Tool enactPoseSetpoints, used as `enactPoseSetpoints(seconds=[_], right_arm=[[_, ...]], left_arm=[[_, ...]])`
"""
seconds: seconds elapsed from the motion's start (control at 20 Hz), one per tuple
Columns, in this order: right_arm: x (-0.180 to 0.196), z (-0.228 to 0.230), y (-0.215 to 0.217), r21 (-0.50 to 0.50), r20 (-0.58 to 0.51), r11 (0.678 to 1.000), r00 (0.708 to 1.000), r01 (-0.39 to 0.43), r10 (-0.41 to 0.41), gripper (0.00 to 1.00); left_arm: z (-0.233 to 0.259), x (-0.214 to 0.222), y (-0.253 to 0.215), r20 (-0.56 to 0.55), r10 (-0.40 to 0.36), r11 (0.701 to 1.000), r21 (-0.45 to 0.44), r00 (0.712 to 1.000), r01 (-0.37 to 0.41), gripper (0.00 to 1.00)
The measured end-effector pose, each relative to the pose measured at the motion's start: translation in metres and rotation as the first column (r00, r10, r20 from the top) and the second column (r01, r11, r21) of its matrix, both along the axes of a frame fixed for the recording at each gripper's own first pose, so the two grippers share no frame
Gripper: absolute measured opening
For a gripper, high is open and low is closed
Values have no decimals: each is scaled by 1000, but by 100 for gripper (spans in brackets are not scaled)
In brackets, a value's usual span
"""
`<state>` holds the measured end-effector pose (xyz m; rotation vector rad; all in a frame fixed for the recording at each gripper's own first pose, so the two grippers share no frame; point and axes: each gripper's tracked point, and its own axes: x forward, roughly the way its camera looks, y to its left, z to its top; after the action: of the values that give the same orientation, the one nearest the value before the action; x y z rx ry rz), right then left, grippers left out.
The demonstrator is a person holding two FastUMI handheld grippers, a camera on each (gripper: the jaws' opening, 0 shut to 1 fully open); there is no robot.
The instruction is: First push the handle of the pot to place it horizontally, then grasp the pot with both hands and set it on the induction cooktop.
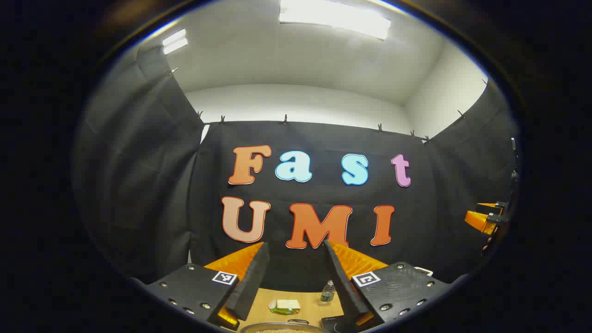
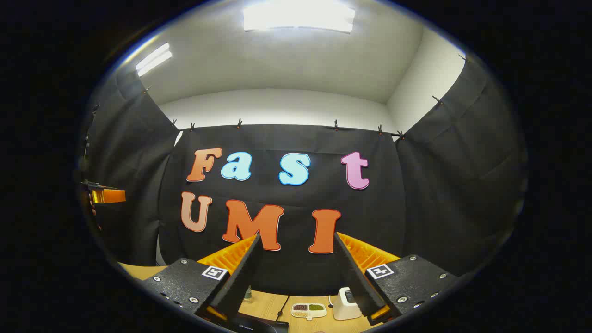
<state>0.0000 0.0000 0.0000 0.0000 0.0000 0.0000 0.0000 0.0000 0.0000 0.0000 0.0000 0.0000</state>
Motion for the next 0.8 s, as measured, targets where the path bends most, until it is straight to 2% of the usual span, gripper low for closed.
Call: enactPoseSetpoints(seconds=[0.2,0.4,0.5,0.8], right_arm=[[-1,4,2,-23,21,1000,1000,1,-1,94],[-4,10,4,-40,33,999,999,-4,5,94],[-4,10,4,-49,35,999,999,12,-10,94],[-8,13,5,-39,40,999,999,5,-3,94]], left_arm=[[-4,1,-2,7,-12,1000,-22,1000,12,75],[4,-1,12,56,16,999,-39,998,-14,77],[7,-3,12,75,18,998,-60,997,-13,74],[13,-10,14,105,37,998,-49,994,-32,75]])
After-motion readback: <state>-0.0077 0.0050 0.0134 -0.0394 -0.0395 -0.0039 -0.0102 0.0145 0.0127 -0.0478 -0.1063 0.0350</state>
